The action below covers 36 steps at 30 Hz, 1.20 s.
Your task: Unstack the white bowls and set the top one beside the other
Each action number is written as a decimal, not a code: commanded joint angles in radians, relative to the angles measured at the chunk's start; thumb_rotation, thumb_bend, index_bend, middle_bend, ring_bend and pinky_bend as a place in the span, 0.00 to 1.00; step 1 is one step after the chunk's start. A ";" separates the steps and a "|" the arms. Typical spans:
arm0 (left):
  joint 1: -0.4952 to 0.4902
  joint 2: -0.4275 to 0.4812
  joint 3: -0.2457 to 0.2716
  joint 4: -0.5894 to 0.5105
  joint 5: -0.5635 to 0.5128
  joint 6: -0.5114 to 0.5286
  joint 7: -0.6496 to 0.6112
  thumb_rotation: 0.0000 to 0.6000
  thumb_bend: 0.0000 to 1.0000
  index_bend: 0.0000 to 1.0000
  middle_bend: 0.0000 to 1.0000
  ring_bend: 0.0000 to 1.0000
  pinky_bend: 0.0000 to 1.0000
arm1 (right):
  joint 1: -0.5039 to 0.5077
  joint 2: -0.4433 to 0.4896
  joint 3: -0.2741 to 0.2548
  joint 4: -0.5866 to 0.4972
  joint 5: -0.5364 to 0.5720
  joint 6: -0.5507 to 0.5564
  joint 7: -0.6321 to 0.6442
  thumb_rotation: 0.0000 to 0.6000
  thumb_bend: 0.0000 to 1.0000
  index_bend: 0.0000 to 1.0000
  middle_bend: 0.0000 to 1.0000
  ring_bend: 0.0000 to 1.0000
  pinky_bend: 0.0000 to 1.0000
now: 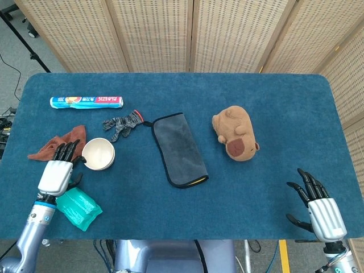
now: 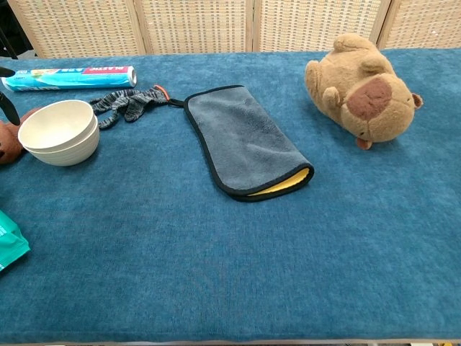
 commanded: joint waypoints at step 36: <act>-0.067 -0.083 0.046 0.113 0.037 0.005 0.095 1.00 0.39 0.40 0.00 0.00 0.05 | -0.009 0.014 0.010 -0.002 0.008 0.023 0.031 1.00 0.16 0.22 0.00 0.00 0.15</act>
